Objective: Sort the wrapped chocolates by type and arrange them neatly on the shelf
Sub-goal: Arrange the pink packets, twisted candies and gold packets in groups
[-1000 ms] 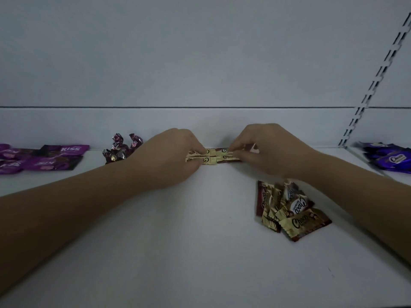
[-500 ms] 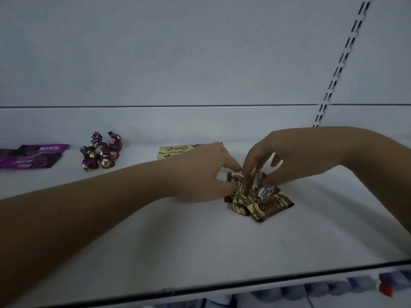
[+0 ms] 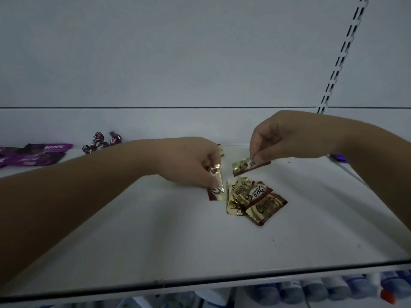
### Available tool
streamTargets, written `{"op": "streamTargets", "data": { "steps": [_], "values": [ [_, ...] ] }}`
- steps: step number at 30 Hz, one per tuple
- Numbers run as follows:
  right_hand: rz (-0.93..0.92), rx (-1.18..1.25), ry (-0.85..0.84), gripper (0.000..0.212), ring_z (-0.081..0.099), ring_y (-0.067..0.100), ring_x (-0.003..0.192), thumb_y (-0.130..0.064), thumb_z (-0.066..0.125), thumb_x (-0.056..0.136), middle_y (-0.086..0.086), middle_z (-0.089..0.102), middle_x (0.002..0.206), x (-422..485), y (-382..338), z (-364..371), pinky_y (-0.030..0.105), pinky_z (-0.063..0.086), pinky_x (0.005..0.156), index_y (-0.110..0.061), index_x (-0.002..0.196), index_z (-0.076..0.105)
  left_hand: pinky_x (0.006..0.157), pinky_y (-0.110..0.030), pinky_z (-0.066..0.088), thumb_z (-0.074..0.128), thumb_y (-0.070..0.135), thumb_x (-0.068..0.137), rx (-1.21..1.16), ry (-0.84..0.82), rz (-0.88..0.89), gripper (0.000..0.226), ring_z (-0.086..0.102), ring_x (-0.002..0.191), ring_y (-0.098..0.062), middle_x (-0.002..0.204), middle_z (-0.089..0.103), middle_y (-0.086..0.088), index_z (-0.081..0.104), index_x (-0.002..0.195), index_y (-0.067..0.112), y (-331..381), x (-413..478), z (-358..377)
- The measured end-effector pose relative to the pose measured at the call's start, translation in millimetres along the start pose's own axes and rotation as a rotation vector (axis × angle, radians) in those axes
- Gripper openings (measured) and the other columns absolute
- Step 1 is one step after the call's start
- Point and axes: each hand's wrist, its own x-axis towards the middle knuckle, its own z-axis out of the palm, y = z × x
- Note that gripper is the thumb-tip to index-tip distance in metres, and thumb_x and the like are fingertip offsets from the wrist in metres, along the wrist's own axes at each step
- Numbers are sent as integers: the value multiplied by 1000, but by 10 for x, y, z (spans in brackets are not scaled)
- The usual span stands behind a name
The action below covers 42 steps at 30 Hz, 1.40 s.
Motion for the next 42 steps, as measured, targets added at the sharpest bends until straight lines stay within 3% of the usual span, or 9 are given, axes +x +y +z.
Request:
{"op": "streamTargets", "data": {
  "steps": [3, 6, 9, 12, 17, 19, 24, 31, 42],
  "values": [
    [-31, 67, 99, 6, 69, 13, 75, -20, 73, 81, -3, 75, 80, 134, 14, 10, 41, 53, 77, -20, 87, 71, 63, -28, 49, 71, 21, 81, -227, 108, -86, 15, 62, 63, -11, 71, 74, 0, 58, 88, 19, -198, -93, -81],
    [-42, 89, 116, 8, 69, 17, 76, -19, 72, 82, 1, 75, 82, 311, -12, 80, 39, 53, 75, -20, 90, 71, 61, -28, 49, 72, 21, 79, -341, 240, -191, 21, 61, 56, -8, 69, 74, -1, 57, 93, 21, -407, -188, -113],
    [-54, 42, 64, 8, 68, 11, 74, -24, 71, 83, -2, 74, 81, 485, -64, 235, 29, 51, 73, -24, 92, 71, 58, -23, 41, 69, 35, 79, -83, 257, -236, 28, 55, 65, -5, 84, 67, 8, 55, 103, 31, -559, -251, -74],
    [-82, -124, 72, 10, 62, -3, 75, -34, 69, 83, -15, 69, 85, 591, -60, 368, 19, 46, 70, -30, 91, 74, 66, -16, 37, 63, 46, 81, 128, 266, -171, 28, 51, 81, 0, 99, 50, 15, 56, 108, 41, -611, -321, -55],
    [-149, -88, 43, 15, 60, -3, 89, -38, 72, 78, -20, 64, 94, 573, 45, 457, 22, 51, 81, -38, 93, 75, 82, 4, 28, 55, 28, 73, 108, 142, 102, 39, 49, 103, 8, 114, 58, 19, 67, 109, 37, -700, -381, -45],
    [-164, -69, 63, 15, 61, -1, 88, -32, 72, 79, -18, 65, 94, 585, 78, 495, 26, 53, 81, -37, 93, 75, 86, 2, 29, 62, 23, 80, 170, 169, 147, 31, 49, 104, 6, 111, 61, 17, 69, 107, 37, -731, -346, -59],
    [-196, -102, 163, 17, 60, -2, 88, -27, 68, 84, -20, 64, 97, 654, 117, 579, 21, 52, 80, -35, 98, 75, 76, -16, 29, 55, 43, 89, 393, 249, 114, 24, 49, 100, -4, 108, 60, 17, 69, 108, 39, -749, -262, -71],
    [-226, -170, 247, 19, 61, 1, 88, -23, 66, 87, -13, 68, 101, 712, 115, 668, 10, 45, 77, -30, 102, 75, 81, -35, 48, 58, 39, 87, 334, 360, 73, 18, 59, 86, -14, 93, 65, 11, 74, 95, 36, -783, -193, -12],
    [-229, -179, 273, 20, 60, -1, 87, -22, 66, 87, -14, 69, 100, 699, 118, 680, 2, 39, 75, -31, 102, 75, 80, -33, 49, 58, 39, 85, 276, 399, 0, 19, 57, 84, -11, 90, 63, 14, 74, 96, 34, -805, -150, 16]
  ]
}}
